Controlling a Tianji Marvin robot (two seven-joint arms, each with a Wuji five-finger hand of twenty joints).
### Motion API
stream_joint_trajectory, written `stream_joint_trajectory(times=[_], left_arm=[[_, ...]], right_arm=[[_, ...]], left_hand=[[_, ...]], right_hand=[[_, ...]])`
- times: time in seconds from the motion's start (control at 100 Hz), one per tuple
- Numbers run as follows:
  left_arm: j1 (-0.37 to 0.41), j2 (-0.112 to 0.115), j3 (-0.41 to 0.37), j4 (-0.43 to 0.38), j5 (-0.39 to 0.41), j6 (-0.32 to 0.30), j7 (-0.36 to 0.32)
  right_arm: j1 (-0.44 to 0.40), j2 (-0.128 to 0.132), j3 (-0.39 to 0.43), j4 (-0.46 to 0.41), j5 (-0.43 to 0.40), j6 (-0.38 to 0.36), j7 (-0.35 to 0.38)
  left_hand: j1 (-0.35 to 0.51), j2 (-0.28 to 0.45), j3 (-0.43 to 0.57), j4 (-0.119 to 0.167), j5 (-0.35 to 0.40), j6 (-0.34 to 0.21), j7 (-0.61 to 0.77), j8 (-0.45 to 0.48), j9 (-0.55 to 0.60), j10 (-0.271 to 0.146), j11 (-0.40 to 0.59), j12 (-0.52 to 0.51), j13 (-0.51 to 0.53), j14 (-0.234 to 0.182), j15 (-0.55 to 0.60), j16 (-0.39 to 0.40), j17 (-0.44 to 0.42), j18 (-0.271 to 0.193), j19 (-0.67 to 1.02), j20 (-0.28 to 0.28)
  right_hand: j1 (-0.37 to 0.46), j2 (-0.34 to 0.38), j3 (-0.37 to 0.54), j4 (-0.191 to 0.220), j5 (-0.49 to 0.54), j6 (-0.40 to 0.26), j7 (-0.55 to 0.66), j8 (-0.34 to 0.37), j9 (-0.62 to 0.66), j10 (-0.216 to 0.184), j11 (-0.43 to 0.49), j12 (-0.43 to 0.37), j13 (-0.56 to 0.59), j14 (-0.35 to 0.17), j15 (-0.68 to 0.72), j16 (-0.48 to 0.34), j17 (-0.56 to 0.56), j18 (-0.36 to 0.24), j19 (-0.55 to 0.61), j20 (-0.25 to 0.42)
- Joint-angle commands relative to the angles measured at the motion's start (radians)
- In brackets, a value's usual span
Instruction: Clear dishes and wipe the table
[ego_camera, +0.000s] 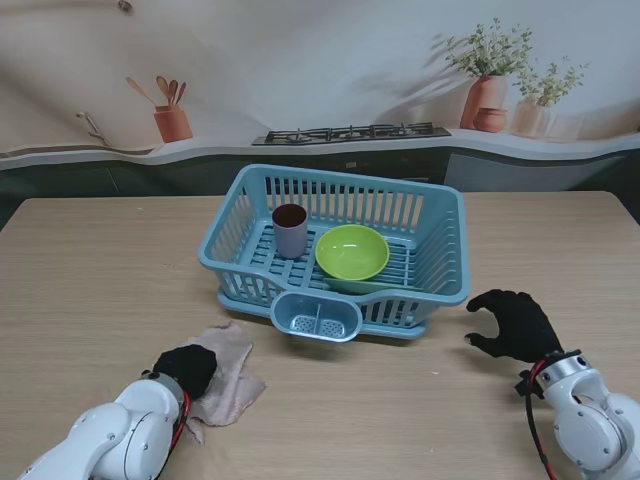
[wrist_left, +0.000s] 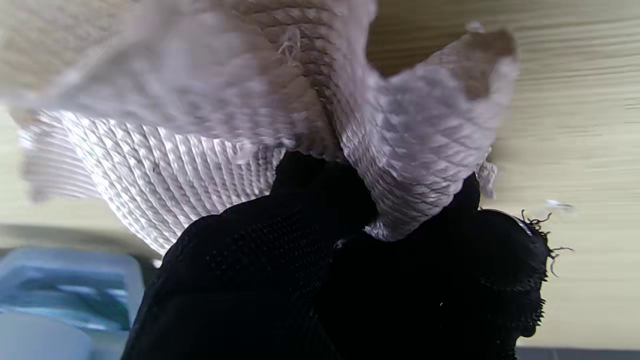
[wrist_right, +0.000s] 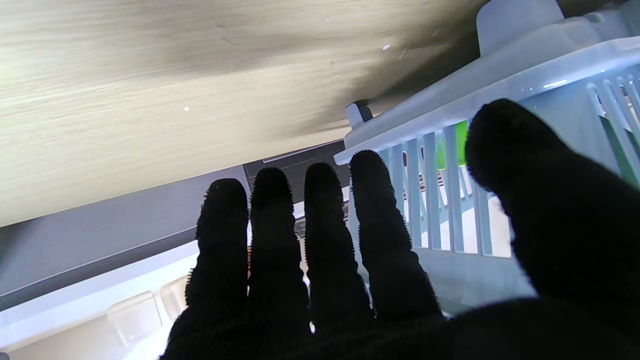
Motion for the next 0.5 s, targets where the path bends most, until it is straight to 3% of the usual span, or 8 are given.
stream_joint_trajectory(times=[0.0, 0.29, 0.38, 0.49], left_arm=[[0.028, -0.001, -0.032, 0.031, 0.004, 0.0, 0.014], [0.126, -0.025, -0.192, 0.097, 0.067, -0.076, 0.267], [0.144, -0.029, -0.216, 0.107, 0.069, -0.081, 0.306], [0.155, -0.029, -0.226, 0.105, 0.072, -0.084, 0.302]], right_arm=[[-0.006, -0.001, 0.002, -0.007, -0.005, -0.007, 0.011], [-0.005, 0.0, 0.003, -0.007, -0.005, -0.007, 0.013], [-0.005, 0.0, 0.002, -0.007, -0.006, -0.006, 0.013], [-0.005, 0.0, 0.001, -0.009, -0.005, -0.005, 0.014]], left_hand=[[0.048, 0.007, 0.006, 0.003, -0.001, -0.001, -0.066, -0.038, 0.012, 0.013, -0.018, -0.025, 0.006, 0.064, 0.003, 0.001, 0.019, 0.031, 0.012, -0.001], [0.049, 0.005, 0.007, 0.003, 0.004, -0.003, -0.066, -0.039, 0.011, 0.014, -0.02, -0.026, 0.005, 0.066, 0.002, 0.002, 0.016, 0.031, 0.012, 0.0], [0.049, 0.005, 0.007, 0.002, 0.004, -0.002, -0.066, -0.038, 0.01, 0.013, -0.02, -0.025, 0.003, 0.068, 0.002, 0.002, 0.013, 0.031, 0.011, 0.001], [0.049, 0.007, 0.007, 0.002, 0.003, -0.002, -0.067, -0.037, 0.01, 0.014, -0.02, -0.025, 0.004, 0.069, 0.002, 0.003, 0.012, 0.031, 0.013, 0.002]], right_hand=[[0.019, 0.014, 0.0, 0.007, 0.003, 0.002, -0.005, 0.003, -0.001, 0.006, 0.006, -0.011, 0.002, 0.015, 0.016, 0.008, -0.004, 0.001, 0.018, 0.003], [0.018, 0.014, -0.002, 0.007, 0.001, -0.002, -0.006, 0.004, 0.0, 0.005, 0.005, -0.011, 0.002, 0.013, 0.014, 0.007, -0.011, 0.013, 0.014, 0.002], [0.019, 0.014, -0.003, 0.007, 0.0, -0.002, -0.006, 0.004, -0.002, 0.004, 0.003, -0.012, 0.003, 0.012, 0.012, 0.006, -0.012, 0.014, 0.012, 0.003], [0.017, 0.017, -0.004, 0.007, 0.0, -0.003, -0.006, 0.004, -0.001, 0.004, 0.003, -0.012, 0.005, 0.011, 0.01, 0.005, -0.012, 0.019, 0.011, 0.004]])
